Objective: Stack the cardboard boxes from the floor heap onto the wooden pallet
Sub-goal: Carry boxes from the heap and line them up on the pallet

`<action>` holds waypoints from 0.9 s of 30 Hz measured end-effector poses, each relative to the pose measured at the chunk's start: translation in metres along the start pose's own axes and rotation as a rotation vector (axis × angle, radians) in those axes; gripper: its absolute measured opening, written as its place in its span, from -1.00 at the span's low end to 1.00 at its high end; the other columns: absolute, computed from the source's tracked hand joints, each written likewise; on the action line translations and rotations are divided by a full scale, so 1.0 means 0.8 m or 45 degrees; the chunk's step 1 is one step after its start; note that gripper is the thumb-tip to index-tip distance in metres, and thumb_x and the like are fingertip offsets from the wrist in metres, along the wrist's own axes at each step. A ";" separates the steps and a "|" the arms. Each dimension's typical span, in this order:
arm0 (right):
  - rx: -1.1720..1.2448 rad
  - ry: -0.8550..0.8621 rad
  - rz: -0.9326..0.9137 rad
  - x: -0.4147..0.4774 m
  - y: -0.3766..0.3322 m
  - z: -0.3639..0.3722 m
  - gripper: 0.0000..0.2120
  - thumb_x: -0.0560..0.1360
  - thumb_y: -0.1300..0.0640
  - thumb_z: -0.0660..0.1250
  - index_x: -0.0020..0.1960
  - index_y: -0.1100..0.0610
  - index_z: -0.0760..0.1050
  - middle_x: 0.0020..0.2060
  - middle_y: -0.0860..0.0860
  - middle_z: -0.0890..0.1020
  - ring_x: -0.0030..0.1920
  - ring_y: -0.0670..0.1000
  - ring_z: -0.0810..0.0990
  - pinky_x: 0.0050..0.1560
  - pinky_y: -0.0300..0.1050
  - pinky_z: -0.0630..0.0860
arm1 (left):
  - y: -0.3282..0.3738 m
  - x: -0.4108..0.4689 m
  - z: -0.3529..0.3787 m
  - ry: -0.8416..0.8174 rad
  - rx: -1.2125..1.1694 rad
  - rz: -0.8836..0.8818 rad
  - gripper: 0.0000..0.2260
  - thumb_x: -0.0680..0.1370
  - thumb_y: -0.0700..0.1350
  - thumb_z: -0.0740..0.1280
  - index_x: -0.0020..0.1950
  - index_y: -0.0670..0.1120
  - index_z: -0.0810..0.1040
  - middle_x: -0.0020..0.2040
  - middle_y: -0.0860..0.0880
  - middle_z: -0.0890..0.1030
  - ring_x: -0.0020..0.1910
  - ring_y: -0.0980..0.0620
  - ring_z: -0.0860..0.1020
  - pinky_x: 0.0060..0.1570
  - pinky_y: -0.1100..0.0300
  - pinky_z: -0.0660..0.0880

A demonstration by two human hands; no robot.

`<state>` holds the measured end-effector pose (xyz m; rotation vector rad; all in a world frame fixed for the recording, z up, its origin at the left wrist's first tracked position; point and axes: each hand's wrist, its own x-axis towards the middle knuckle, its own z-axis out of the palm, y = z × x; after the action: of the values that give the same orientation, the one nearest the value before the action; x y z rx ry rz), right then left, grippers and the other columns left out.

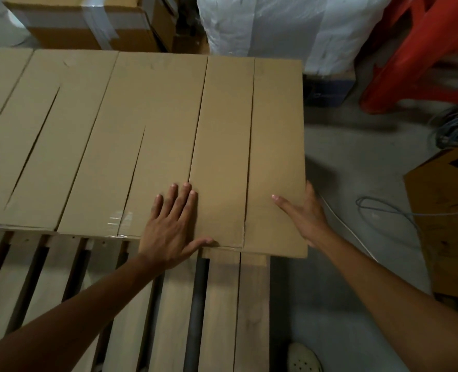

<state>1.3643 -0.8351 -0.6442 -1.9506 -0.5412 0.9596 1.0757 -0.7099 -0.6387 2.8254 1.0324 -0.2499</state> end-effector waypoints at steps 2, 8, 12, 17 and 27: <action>0.006 0.007 -0.007 0.000 0.000 0.004 -0.20 0.44 -0.03 0.53 0.54 0.02 0.19 0.24 -0.15 0.48 0.20 -0.10 0.49 0.18 -0.15 0.41 | -0.002 -0.002 -0.001 -0.006 0.015 -0.004 0.00 0.47 0.57 -0.14 0.64 -0.16 -0.07 0.64 -0.16 -0.14 0.62 -0.16 -0.17 0.56 -0.23 -0.02; -0.022 0.029 0.017 0.000 -0.004 0.005 -0.16 0.43 -0.06 0.53 0.56 0.03 0.17 0.34 -0.06 0.50 0.27 -0.02 0.51 0.25 -0.06 0.46 | 0.002 0.000 -0.001 0.003 -0.012 -0.028 -0.01 0.48 0.56 -0.13 0.64 -0.14 -0.08 0.64 -0.16 -0.14 0.62 -0.16 -0.17 0.55 -0.24 -0.01; -0.052 0.047 0.025 0.008 -0.003 0.005 -0.18 0.41 -0.07 0.54 0.53 0.06 0.22 0.32 -0.02 0.53 0.25 0.01 0.54 0.26 -0.02 0.49 | -0.003 -0.001 0.001 0.021 -0.005 0.068 0.04 0.44 0.59 -0.12 0.64 -0.17 -0.02 0.63 -0.24 -0.09 0.61 -0.25 -0.10 0.52 -0.31 0.04; -0.076 0.054 0.039 0.012 -0.004 0.004 -0.14 0.40 -0.10 0.55 0.54 0.06 0.19 0.34 0.01 0.54 0.27 0.05 0.54 0.32 0.08 0.49 | 0.001 0.001 0.004 0.001 0.028 0.007 0.03 0.43 0.59 -0.19 0.64 -0.15 -0.06 0.64 -0.21 -0.12 0.61 -0.23 -0.14 0.55 -0.24 -0.02; -0.152 0.071 0.104 -0.008 -0.022 0.010 -0.10 0.42 -0.05 0.55 0.55 0.15 0.12 0.39 0.10 0.48 0.34 0.14 0.50 0.33 0.13 0.47 | 0.003 0.001 -0.009 -0.080 -0.032 -0.005 0.05 0.40 0.61 -0.22 0.64 -0.13 -0.05 0.64 -0.14 -0.15 0.61 -0.20 -0.18 0.56 -0.21 -0.08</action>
<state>1.3543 -0.8261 -0.6296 -2.1139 -0.5002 0.9389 1.0785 -0.7104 -0.6318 2.7746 1.0208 -0.3215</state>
